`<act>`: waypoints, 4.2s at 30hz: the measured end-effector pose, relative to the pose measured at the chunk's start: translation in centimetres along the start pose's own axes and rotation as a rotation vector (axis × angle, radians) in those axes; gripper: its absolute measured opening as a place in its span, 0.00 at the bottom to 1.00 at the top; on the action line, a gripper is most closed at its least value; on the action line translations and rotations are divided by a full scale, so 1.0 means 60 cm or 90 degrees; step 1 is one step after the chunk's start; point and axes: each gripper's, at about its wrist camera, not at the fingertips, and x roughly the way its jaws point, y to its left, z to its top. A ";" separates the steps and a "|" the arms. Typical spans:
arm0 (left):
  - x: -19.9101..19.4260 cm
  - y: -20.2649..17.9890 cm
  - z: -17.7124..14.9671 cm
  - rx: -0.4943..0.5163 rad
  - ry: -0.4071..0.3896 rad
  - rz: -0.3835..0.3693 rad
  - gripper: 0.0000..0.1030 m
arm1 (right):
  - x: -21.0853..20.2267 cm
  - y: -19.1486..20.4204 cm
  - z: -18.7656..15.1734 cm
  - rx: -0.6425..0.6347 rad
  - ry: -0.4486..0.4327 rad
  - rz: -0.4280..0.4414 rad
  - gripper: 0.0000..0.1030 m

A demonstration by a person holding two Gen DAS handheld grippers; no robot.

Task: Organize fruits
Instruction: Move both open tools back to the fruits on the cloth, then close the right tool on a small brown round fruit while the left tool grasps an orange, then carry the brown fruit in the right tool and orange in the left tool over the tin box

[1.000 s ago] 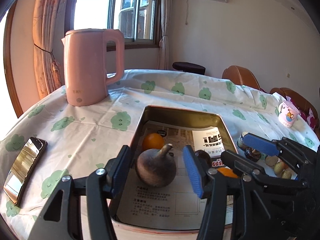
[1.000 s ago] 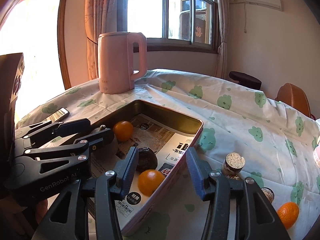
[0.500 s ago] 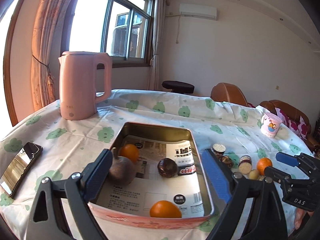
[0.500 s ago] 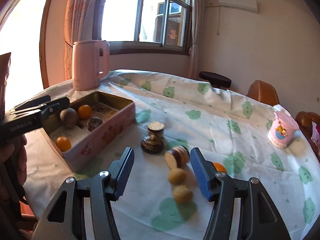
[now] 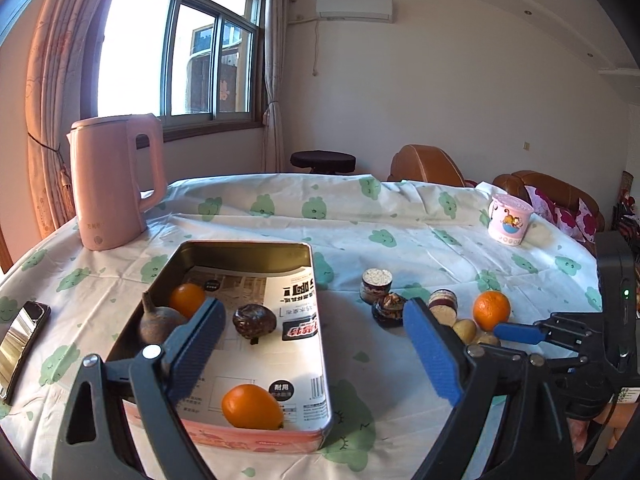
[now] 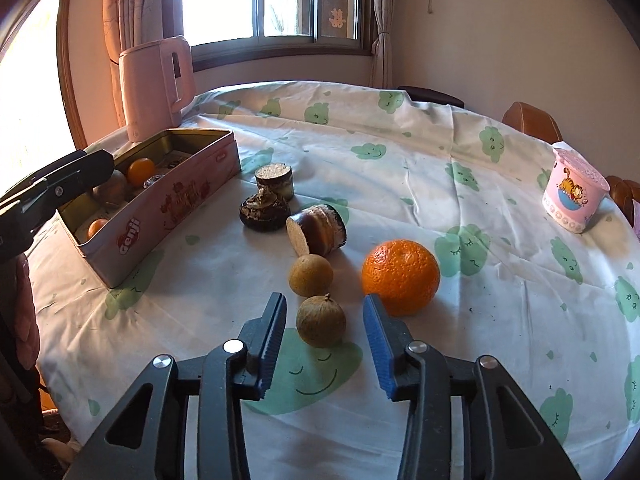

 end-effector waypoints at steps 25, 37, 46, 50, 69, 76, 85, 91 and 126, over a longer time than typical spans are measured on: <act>0.107 -0.238 0.018 0.126 0.096 -0.159 0.79 | -0.050 -0.163 0.011 0.134 -0.071 -0.140 0.27; 0.180 -0.305 -0.003 0.185 0.238 -0.179 0.48 | -0.037 -0.185 0.011 0.149 -0.058 -0.136 0.27; 0.159 -0.289 0.009 0.158 0.188 -0.190 0.47 | -0.046 -0.184 0.009 0.150 -0.076 -0.122 0.27; 0.150 -0.284 0.014 0.150 0.162 -0.186 0.47 | -0.052 -0.180 0.009 0.141 -0.089 -0.116 0.27; 0.121 -0.266 0.023 0.124 0.091 -0.176 0.47 | -0.068 -0.169 0.009 0.122 -0.128 -0.113 0.27; 0.112 -0.262 0.024 0.119 0.072 -0.176 0.47 | -0.075 -0.166 0.008 0.120 -0.141 -0.115 0.27; 0.103 -0.260 0.026 0.117 0.051 -0.171 0.47 | -0.085 -0.162 0.005 0.115 -0.163 -0.119 0.27; 0.097 -0.259 0.025 0.118 0.042 -0.168 0.47 | -0.090 -0.160 0.003 0.112 -0.175 -0.121 0.27; 0.068 -0.250 0.026 0.110 -0.019 -0.154 0.47 | -0.116 -0.151 -0.002 0.101 -0.231 -0.138 0.27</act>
